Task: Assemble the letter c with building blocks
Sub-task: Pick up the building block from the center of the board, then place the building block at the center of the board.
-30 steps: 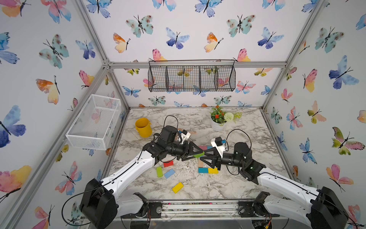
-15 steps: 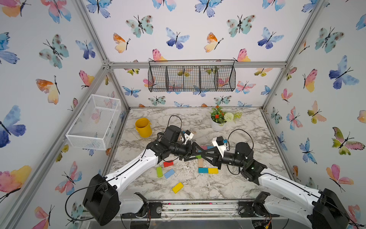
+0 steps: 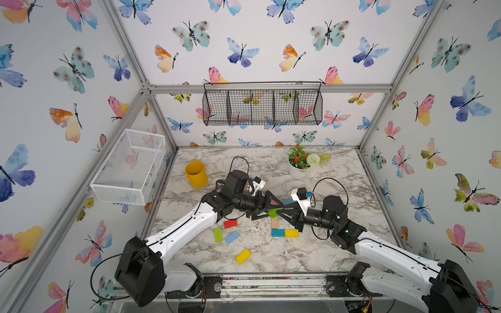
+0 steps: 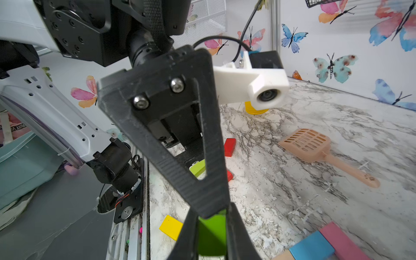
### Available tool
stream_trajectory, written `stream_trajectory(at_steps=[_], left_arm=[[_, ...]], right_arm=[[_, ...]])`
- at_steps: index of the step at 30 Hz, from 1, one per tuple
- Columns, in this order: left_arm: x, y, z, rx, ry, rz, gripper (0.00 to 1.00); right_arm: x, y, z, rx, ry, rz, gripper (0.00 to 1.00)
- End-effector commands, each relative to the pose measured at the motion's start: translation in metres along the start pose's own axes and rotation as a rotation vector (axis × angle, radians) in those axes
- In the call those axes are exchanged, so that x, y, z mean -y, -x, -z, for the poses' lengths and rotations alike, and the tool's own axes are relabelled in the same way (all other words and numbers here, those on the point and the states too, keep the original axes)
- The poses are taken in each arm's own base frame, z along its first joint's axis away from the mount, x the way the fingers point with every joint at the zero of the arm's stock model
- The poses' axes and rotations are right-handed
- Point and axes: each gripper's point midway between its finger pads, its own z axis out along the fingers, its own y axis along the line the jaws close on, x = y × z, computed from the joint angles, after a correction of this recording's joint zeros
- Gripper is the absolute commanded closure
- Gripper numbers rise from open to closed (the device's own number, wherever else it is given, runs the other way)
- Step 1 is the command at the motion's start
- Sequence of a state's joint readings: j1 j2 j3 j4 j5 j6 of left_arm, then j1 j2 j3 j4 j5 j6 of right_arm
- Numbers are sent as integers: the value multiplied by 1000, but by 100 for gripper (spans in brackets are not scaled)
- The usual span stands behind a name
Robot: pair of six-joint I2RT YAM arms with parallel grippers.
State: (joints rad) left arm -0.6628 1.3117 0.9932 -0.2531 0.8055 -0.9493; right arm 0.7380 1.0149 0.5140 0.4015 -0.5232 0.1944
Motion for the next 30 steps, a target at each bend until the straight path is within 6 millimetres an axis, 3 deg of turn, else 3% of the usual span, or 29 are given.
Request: stream_trajectory(at_steps=[1,7,12,17,22,26,30], left_arm=[[12,9,12,57,-17,-78,12],[-9,26,38,148,49,-103,14],[-30,37,54,203,191,-224,15],[-51,45,60,245,305,-361,18],[-58,54,64,260,351,-497,19],[-54,60,70,277,360,-582,19],[-56,65,74,275,382,-641,19]], right_arm=[[32,-17,6,-64,-189,-57,97],[68,-52,21,-293,-420,-170,97],[94,-46,50,-313,-591,-236,97],[116,-40,78,-403,-711,-184,96],[160,-37,110,-468,-769,-229,96],[185,-36,121,-510,-753,-244,96],[202,-41,119,-565,-691,-283,95]])
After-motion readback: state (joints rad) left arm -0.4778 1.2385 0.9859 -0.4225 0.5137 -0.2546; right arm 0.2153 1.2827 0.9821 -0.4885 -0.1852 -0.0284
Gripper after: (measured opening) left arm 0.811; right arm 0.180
